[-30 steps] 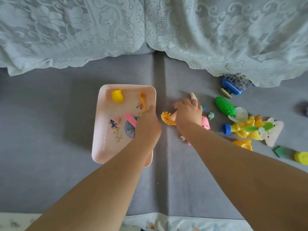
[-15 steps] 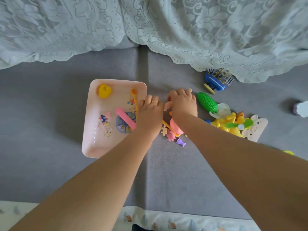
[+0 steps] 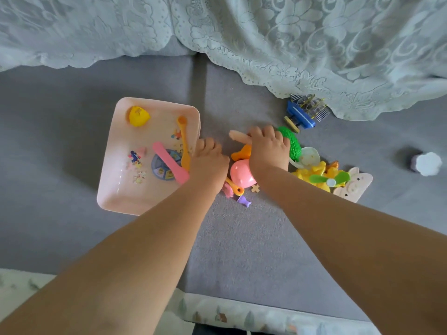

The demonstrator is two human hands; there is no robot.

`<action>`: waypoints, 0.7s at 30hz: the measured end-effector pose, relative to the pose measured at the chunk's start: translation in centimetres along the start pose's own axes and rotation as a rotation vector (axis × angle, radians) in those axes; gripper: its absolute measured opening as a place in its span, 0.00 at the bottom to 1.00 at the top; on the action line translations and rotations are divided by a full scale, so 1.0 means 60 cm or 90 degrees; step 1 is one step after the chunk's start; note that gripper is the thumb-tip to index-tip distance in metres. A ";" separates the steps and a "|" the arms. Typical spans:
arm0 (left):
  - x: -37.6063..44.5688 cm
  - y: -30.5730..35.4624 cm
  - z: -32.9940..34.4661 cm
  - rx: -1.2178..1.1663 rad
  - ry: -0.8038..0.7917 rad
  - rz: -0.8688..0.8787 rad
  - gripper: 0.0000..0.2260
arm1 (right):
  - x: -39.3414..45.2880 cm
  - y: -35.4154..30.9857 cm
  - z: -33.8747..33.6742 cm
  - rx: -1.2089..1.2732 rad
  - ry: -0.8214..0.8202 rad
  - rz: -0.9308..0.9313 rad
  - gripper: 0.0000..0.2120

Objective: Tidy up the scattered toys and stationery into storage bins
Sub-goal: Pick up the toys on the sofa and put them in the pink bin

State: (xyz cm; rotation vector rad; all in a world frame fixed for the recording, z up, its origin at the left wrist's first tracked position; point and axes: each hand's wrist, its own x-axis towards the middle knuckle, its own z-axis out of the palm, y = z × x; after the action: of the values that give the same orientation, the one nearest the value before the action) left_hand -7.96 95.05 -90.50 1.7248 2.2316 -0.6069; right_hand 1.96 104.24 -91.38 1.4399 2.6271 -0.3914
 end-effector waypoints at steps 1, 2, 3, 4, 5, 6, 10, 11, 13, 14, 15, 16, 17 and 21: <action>0.000 0.001 -0.003 -0.008 0.001 0.001 0.10 | -0.003 -0.003 -0.001 0.005 0.000 0.008 0.15; 0.002 0.003 -0.010 -0.024 0.003 0.000 0.09 | -0.005 -0.004 -0.003 0.014 0.000 0.017 0.15; -0.002 0.001 -0.018 -0.042 0.005 -0.003 0.08 | -0.008 -0.010 -0.006 0.020 -0.007 0.028 0.15; -0.008 -0.004 -0.028 -0.056 0.010 0.000 0.08 | -0.011 -0.017 -0.009 0.026 -0.017 0.040 0.15; -0.012 -0.010 -0.038 -0.066 0.022 0.009 0.07 | -0.013 -0.023 -0.013 0.032 -0.024 0.053 0.15; -0.017 -0.017 -0.048 -0.072 0.028 0.018 0.06 | -0.016 -0.030 -0.018 0.040 -0.030 0.066 0.15; -0.047 -0.063 -0.072 -0.055 0.032 -0.039 0.10 | -0.020 -0.063 -0.042 0.126 -0.076 0.116 0.18; -0.058 -0.085 -0.074 -0.055 0.043 -0.073 0.11 | -0.019 -0.080 -0.050 0.155 -0.089 0.117 0.20; -0.079 -0.118 -0.069 -0.082 0.044 -0.165 0.11 | -0.016 -0.109 -0.057 0.198 -0.110 0.092 0.21; -0.088 -0.133 -0.065 -0.116 0.026 -0.221 0.11 | -0.015 -0.126 -0.057 0.199 -0.116 0.060 0.23; -0.097 -0.148 -0.060 -0.161 -0.002 -0.284 0.12 | -0.014 -0.143 -0.059 0.192 -0.119 0.026 0.25; -0.103 -0.161 -0.053 -0.219 -0.028 -0.346 0.11 | -0.015 -0.159 -0.062 0.204 -0.112 0.004 0.25; -0.108 -0.174 -0.045 -0.282 -0.046 -0.398 0.11 | -0.017 -0.177 -0.066 0.236 -0.102 -0.001 0.24; -0.118 -0.198 -0.006 -0.454 -0.031 -0.468 0.13 | -0.032 -0.235 -0.074 0.353 -0.132 0.032 0.20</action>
State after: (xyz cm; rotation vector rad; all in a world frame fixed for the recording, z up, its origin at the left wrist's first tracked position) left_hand -17.53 86.63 -85.05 0.5386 2.5625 0.0585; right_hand -8.78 96.69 -84.30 1.4876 2.4111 -1.2653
